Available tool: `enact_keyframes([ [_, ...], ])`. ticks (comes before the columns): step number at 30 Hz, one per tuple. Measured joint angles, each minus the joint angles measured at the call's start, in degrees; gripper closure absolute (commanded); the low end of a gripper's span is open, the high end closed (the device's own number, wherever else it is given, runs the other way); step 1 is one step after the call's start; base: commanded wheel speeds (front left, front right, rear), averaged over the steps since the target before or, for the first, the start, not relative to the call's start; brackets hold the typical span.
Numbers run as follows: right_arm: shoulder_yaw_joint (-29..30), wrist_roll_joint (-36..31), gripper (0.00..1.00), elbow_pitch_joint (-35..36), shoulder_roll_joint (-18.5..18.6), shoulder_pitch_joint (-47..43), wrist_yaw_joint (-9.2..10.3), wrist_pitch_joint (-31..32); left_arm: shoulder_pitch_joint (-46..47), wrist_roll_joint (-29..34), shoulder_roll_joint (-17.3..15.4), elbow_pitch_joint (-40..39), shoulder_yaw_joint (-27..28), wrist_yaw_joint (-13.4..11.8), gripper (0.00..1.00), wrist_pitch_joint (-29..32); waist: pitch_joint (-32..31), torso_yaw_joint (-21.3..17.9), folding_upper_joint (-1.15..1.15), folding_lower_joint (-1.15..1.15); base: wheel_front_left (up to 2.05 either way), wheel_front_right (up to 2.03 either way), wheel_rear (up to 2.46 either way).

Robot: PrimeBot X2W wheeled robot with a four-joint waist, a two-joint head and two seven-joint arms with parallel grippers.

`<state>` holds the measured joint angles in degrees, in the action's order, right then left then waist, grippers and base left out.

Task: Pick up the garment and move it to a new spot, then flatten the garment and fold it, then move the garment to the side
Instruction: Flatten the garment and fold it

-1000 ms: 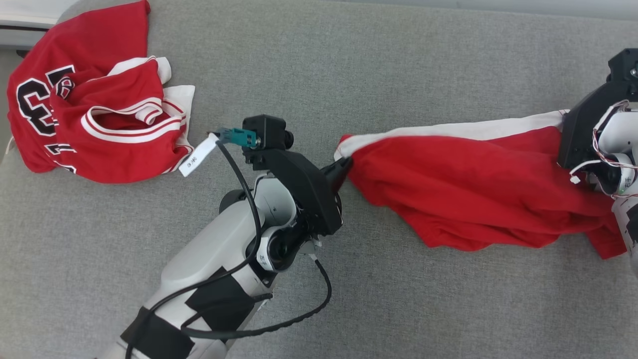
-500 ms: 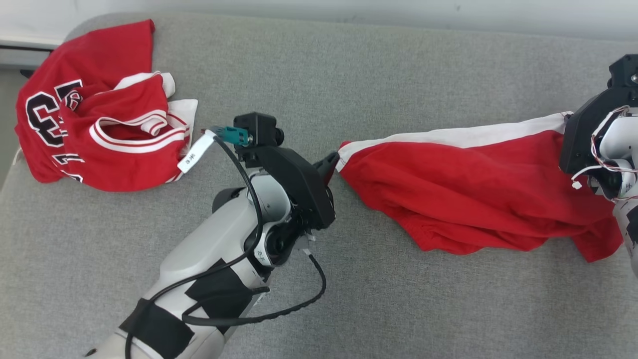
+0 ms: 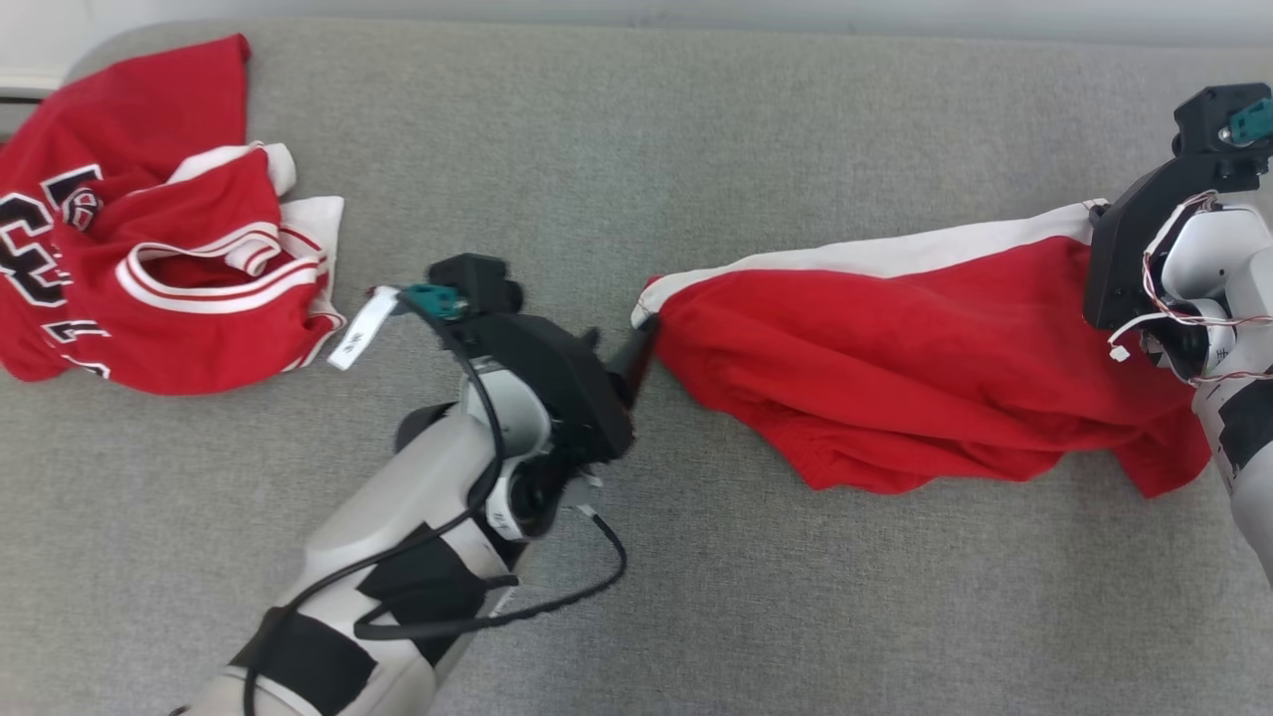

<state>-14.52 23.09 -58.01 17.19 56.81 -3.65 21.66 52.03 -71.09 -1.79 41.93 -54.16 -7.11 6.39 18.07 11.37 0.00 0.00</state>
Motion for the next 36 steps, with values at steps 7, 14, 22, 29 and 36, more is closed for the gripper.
enact_keyframes([
  [7,-0.3,-0.3,1.0,-0.9,0.6,0.4,-0.46,-0.6,1.0,-2.1,-0.2,1.6,0.5,0.0,0.11,-2.9,2.1,-1.1,0.0,0.0,0.0,0.0,0.0],
  [14,-0.4,-0.3,1.0,-1.8,0.7,1.7,-0.48,-1.2,1.8,-5.4,-0.2,-1.0,-2.6,0.0,0.14,-1.9,3.0,-1.2,0.0,0.0,0.0,0.0,0.0],
  [22,-1.0,-0.4,1.0,-3.1,-0.5,2.5,-0.89,-1.6,2.9,-7.4,-0.2,0.1,-3.7,0.0,0.13,-2.5,2.9,-1.5,0.0,0.0,0.0,0.0,0.0],
  [29,-1.2,-0.4,1.0,-4.2,-0.7,2.6,-1.34,-2.5,3.9,-9.0,-0.1,1.6,-4.4,0.0,1.0,-5.2,3.1,-2.4,0.0,0.0,0.0,0.0,0.0],
  [36,-0.4,-0.4,1.0,-4.9,-0.1,3.2,-1.41,-5.0,6.4,-9.1,-0.1,4.1,-4.8,0.0,1.0,-9.1,2.2,-2.4,0.0,0.0,0.0,0.0,0.0],
])
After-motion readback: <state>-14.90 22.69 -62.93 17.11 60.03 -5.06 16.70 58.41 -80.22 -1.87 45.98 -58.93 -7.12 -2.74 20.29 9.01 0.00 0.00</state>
